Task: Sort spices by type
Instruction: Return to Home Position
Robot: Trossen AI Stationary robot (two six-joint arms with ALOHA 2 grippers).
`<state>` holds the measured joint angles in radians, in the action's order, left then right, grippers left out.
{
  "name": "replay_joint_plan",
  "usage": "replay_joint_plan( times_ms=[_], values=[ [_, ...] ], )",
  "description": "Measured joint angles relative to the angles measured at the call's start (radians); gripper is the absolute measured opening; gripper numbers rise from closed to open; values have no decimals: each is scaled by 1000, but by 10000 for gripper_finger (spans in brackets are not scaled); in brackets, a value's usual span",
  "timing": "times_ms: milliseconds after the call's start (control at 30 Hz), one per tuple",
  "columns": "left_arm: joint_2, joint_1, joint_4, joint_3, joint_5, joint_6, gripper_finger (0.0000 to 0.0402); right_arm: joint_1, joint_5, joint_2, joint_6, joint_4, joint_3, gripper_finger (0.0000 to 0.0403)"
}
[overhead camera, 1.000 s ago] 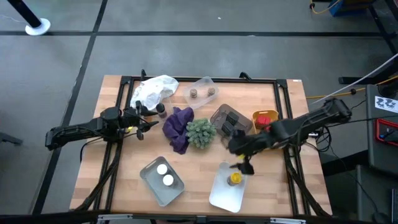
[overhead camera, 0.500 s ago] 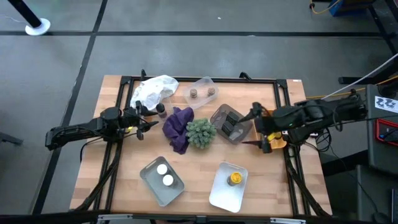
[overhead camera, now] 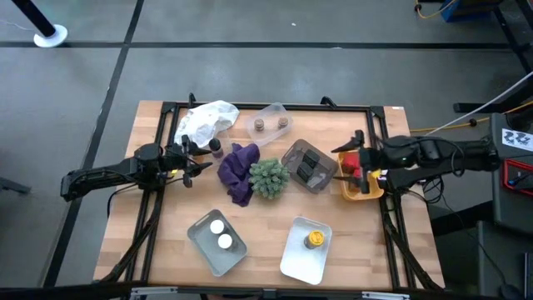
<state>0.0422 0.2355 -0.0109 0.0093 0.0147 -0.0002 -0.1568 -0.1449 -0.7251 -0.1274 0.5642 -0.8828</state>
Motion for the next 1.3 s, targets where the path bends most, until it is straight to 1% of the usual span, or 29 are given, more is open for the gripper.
replay_joint_plan(
  times_ms=[133, 300, 467, 700, 800, 867, 967, 1133, 1300],
  values=[
    [0, 0, 0, 0, 0, 0, 193, 37, 32, 142, 0, -101, 133, 376],
    [0, 0, 0, 0, 0, 0, 193, 78, -4, 315, 51, -103, 260, 376],
    [0, 0, 0, 0, 0, 0, 193, 108, 5, 461, 81, -103, 353, 376],
    [0, 0, 0, 0, 0, 0, 193, 105, 12, 607, 126, -103, 474, 376],
    [0, 0, 0, 0, 0, 0, 193, 105, 6, 645, 142, -131, 509, 366],
    [0, 0, 0, 0, 0, 0, 193, 105, 4, 661, 142, -152, 524, 349],
    [0, 0, 0, 0, 0, 0, 193, 105, -15, 670, 141, -151, 543, 314],
    [0, 0, 0, 0, 0, 0, 193, 105, -31, 671, 141, -155, 572, 238],
    [0, 0, 0, 0, 0, 0, 193, 105, -70, 671, 138, -157, 586, 160]
  ],
)
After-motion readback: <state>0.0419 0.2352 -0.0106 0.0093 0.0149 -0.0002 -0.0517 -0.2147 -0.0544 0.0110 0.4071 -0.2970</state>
